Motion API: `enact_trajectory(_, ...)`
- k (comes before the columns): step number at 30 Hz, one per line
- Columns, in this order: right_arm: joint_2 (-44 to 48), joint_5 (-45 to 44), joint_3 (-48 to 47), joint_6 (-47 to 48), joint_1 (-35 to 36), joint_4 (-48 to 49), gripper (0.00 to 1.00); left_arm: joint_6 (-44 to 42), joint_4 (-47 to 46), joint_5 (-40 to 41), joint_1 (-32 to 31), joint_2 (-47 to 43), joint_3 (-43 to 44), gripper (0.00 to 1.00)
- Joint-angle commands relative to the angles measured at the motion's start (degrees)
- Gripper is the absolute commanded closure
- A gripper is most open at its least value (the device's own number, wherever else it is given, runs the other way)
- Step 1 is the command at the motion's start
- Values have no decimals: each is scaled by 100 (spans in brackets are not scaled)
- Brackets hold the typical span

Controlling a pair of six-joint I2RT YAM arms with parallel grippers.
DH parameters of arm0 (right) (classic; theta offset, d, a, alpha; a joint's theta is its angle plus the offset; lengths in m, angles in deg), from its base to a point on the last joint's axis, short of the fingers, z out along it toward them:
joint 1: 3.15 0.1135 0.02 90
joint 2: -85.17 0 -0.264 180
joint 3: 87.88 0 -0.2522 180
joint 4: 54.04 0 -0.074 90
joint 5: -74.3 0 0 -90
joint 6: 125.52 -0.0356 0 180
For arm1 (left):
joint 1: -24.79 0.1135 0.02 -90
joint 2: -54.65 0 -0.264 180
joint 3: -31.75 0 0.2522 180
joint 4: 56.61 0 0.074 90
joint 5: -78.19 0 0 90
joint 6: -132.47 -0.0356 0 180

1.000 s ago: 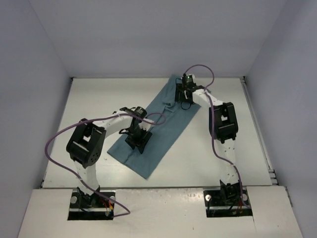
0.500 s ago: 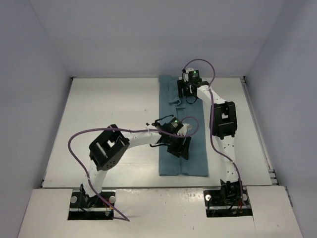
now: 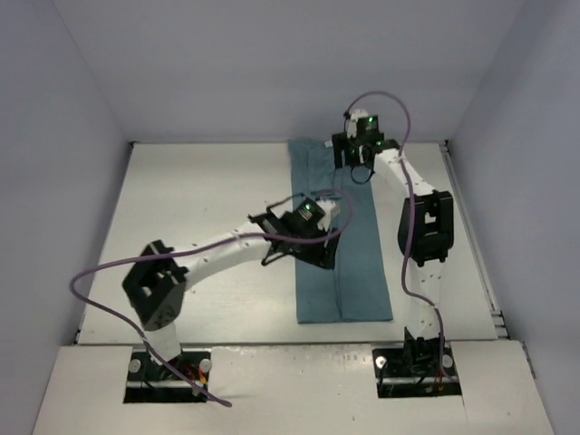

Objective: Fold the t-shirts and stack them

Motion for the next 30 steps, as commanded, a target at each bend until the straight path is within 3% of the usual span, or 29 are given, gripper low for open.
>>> enact_trajectory(1,1656,201,737,-380,59,127,26,-574,533,510,624,-1601,-400,41)
enact_trajectory(2,1697,214,800,-394,73,118,25,-583,553,519,667,-1664,-440,40)
enact_trajectory(5,2202,92,1791,-526,407,103,24,-694,696,776,1168,-2473,-941,22)
enact_trajectory(7,2487,-118,2415,-701,614,68,23,-778,810,922,1279,-2739,-1063,17)
enact_trajectory(12,2875,-618,3647,-1320,1079,109,20,-564,932,745,1603,-2966,-1463,13)
enact_trajectory(18,2804,-1212,4399,-1835,1391,384,14,-671,955,612,1850,-3099,-1754,12)
enact_trajectory(30,1824,-927,4297,-2194,1783,926,12,-799,1007,440,1917,-3082,-1900,12)
